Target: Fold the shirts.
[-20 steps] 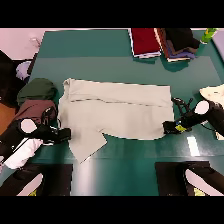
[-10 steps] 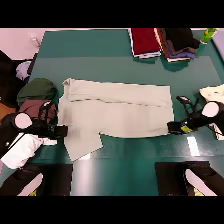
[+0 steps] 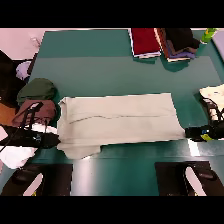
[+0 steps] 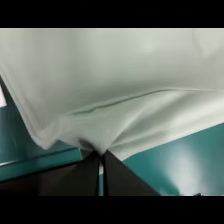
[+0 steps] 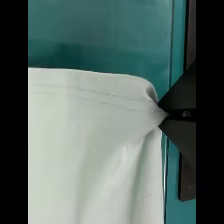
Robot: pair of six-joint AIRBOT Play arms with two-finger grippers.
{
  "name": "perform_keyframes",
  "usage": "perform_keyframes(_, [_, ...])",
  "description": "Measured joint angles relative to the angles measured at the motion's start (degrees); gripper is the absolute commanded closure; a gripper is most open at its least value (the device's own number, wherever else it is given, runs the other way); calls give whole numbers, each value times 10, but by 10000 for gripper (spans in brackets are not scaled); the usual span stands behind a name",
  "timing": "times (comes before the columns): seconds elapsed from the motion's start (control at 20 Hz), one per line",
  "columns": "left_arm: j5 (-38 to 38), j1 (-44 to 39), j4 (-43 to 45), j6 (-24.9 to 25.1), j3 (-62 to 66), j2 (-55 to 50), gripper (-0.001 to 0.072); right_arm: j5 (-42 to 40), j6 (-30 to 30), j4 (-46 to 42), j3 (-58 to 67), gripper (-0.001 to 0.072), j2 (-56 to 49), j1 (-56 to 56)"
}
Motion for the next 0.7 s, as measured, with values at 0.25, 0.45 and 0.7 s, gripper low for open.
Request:
perform_keyframes(0.25, [71,0,11,33,61,-74,680,-36,-2,6,46,695,-71,-11])
perform_keyframes(0.45, [153,0,22,67,122,-190,679,-82,-4,12,137,696,-175,-13])
perform_keyframes(0.7, [233,0,41,87,189,-323,679,-118,-4,16,262,695,-320,2])
